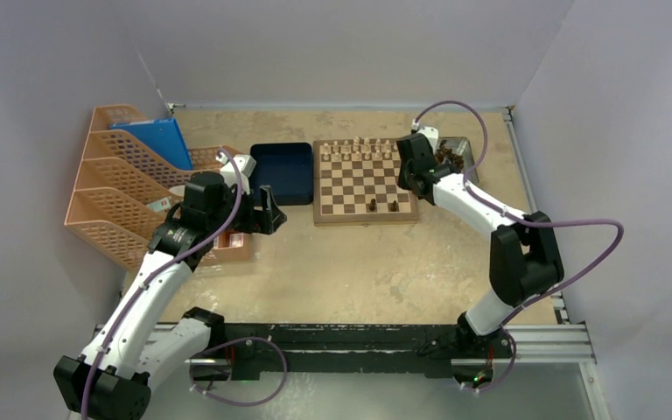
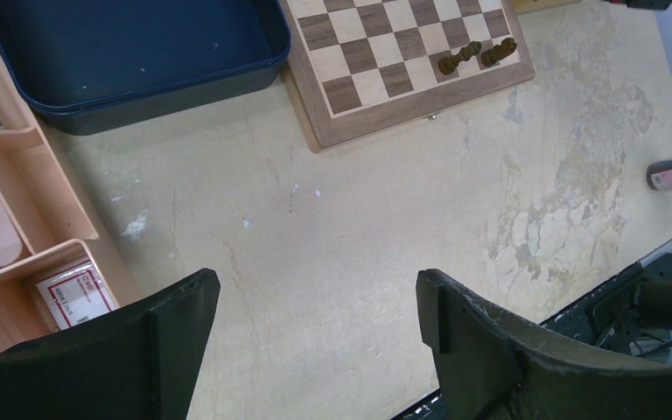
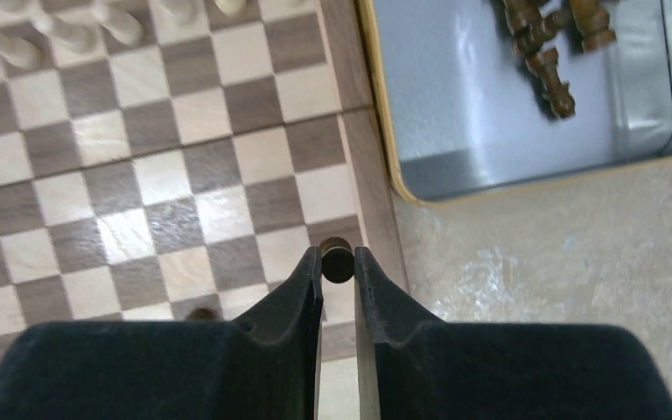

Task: Set up the chess pieces on the board
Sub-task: Place the chess piece on the chessboard.

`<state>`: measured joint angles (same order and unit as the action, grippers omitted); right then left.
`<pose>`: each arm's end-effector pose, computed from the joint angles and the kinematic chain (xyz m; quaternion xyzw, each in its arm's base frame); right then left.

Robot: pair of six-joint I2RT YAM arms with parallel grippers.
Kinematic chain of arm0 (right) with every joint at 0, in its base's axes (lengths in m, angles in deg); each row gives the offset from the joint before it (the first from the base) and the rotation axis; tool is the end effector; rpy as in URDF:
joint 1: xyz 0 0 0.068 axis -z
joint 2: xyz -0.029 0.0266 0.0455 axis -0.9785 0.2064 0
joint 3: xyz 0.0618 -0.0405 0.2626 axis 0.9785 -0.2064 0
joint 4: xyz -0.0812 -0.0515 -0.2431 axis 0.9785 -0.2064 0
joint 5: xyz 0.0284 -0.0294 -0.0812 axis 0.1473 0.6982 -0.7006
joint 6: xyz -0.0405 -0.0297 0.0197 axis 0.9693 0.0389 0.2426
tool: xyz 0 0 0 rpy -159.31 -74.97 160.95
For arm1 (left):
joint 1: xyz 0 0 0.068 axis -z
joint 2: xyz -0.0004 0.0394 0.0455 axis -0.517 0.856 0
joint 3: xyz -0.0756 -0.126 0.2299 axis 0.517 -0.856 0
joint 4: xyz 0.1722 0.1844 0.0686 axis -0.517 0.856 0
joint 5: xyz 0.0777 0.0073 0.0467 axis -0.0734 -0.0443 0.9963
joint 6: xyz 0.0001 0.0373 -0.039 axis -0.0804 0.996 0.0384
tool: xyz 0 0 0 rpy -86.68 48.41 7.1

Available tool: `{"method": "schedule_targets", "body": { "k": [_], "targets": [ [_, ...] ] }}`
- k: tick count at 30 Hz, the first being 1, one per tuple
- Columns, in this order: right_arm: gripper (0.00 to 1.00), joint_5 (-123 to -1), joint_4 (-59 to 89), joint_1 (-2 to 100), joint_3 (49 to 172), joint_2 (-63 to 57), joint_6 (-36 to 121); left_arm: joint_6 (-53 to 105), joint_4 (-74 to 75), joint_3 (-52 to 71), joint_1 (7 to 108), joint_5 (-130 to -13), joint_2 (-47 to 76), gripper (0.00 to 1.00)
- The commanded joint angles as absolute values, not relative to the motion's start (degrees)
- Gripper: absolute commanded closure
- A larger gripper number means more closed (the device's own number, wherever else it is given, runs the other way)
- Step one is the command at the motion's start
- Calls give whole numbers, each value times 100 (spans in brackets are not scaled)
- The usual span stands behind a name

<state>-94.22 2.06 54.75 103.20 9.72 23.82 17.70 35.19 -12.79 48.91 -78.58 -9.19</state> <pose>0.3432 0.1322 0.2577 0.1056 0.8807 0.0022 0.4617 0.1797 -0.0674 0.3125 0.0494 0.8755 -0.2593 0.4048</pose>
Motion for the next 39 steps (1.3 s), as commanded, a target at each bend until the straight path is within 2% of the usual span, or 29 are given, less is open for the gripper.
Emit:
{"method": "schedule_targets", "body": {
  "k": [1, 10, 39],
  "targets": [
    [83, -9623, 270, 5458, 9941, 635, 2127, 1780, 3361, -1256, 4917, -7929, -1029, 17],
    [83, -9233, 507, 5444, 9596, 519, 2001, 1780, 3377, -1264, 4923, -7934, -1062, 17],
    [81, -9638, 254, 5173, 9479, 888, 1815, 1789, 3392, -1262, 4920, -7896, -1108, 17]
  ]
}}
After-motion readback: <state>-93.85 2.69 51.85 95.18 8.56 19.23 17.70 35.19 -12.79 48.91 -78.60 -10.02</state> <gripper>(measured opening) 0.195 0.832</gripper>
